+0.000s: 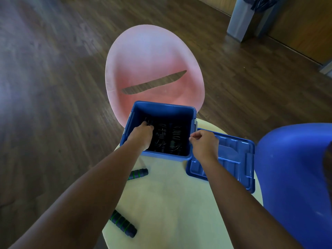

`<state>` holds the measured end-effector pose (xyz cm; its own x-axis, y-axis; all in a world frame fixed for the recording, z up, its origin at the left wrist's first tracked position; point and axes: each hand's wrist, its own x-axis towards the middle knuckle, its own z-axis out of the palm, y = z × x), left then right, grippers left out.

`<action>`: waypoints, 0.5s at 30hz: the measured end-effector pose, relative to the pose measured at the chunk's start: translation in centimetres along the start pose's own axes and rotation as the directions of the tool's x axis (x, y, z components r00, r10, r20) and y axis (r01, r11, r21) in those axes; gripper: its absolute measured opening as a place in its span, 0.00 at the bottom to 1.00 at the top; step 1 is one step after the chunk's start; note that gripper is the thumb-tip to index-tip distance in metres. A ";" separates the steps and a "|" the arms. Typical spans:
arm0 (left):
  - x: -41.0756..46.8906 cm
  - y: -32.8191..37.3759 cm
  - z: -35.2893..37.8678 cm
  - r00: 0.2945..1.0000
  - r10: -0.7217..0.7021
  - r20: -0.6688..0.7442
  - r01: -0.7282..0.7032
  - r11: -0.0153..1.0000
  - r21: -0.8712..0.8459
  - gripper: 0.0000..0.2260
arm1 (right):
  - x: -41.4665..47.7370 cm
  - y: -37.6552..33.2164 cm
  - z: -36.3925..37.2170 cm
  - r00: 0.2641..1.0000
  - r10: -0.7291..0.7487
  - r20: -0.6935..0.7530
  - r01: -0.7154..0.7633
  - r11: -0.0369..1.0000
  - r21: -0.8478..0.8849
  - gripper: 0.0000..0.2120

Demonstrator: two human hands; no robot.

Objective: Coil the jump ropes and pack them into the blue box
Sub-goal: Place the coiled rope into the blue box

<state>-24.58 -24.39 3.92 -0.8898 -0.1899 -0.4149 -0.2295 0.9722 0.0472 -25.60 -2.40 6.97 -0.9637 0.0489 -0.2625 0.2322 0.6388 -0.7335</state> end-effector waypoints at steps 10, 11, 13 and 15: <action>0.7 -0.2 -1.0 0.992 0.015 0.124 -0.017 1.000 0.010 0.24 | -0.1 0.1 -0.2 1.000 -0.008 0.011 0.007 1.000 0.022 0.04; 0.6 -0.3 -1.6 0.990 0.011 0.144 -0.012 1.000 0.007 0.22 | -0.1 0.0 -0.3 1.000 -0.006 0.018 0.005 1.000 0.021 0.04; 0.0 -0.7 -2.5 0.987 0.008 0.163 -0.009 1.000 0.004 0.20 | -0.2 0.0 -0.6 0.999 -0.007 0.041 0.006 1.000 0.019 0.04; -1.1 -1.1 -2.9 0.988 0.017 0.155 -0.014 1.000 -0.025 0.23 | -0.6 0.0 -0.9 0.997 -0.032 0.070 0.032 0.999 -0.001 0.04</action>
<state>-24.50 -25.69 6.90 -0.8216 -0.1494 -0.5502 -0.2271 0.9710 0.0754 -25.18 -1.73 7.71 -0.9590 -0.0256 -0.2824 0.2011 0.6405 -0.7411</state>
